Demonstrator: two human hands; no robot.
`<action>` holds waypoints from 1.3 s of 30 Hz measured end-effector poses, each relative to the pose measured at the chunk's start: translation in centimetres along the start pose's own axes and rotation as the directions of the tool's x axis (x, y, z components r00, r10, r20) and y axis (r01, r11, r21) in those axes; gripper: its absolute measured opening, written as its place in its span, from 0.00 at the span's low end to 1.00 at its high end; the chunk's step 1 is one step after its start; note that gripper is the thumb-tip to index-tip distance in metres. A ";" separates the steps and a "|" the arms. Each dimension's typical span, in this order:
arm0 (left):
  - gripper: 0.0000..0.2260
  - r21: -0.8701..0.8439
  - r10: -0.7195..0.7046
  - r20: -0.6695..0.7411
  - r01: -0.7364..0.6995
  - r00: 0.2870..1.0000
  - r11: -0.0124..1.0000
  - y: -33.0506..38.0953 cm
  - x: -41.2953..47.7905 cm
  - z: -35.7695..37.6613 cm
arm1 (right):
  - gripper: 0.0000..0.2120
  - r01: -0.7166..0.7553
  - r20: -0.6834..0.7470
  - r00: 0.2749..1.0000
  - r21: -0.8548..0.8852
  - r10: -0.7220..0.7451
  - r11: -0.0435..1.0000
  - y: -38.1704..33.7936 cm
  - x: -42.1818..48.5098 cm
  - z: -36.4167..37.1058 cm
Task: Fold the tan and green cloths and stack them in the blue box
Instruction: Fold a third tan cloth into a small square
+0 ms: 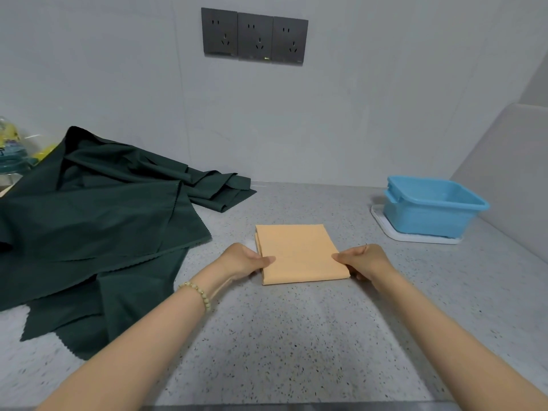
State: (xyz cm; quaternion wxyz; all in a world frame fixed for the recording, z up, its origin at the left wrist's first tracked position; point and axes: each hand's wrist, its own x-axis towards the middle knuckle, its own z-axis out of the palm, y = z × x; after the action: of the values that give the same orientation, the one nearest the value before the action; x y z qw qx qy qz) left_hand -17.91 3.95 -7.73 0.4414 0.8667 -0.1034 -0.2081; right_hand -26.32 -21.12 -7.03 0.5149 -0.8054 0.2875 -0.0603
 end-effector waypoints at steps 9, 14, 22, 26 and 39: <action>0.21 0.362 0.098 -0.104 -0.055 0.990 0.931 0.4 -1.1 -0.3 | 0.09 0.262 -0.131 0.927 -0.440 -0.350 0.859 0.0 0.5 1.6; 0.18 0.578 0.472 -0.257 -0.257 0.843 0.774 3.0 0.2 2.2 | 0.18 0.561 0.151 0.784 -0.586 -0.602 0.584 -2.6 0.8 5.3; 0.23 0.668 0.263 -0.059 -0.158 0.963 0.727 1.1 3.3 5.6 | 0.23 0.569 0.369 0.817 -0.633 -0.442 0.524 -0.6 2.3 8.9; 0.24 0.696 0.280 -0.058 -0.162 0.958 0.699 0.5 3.7 5.7 | 0.25 0.507 0.304 0.851 -0.686 -0.428 0.521 0.1 3.8 7.9; 0.35 0.683 0.420 0.210 -0.440 0.883 0.584 -1.8 0.6 3.7 | 0.25 0.641 0.460 0.764 -0.617 -0.451 0.456 3.7 -2.5 3.5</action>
State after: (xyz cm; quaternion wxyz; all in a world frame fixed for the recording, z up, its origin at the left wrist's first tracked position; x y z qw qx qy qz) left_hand -19.03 2.16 -11.30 0.1062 0.9144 -0.3876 -0.0494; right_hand -28.55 -18.17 -11.37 0.1195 -0.9915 -0.0521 -0.0062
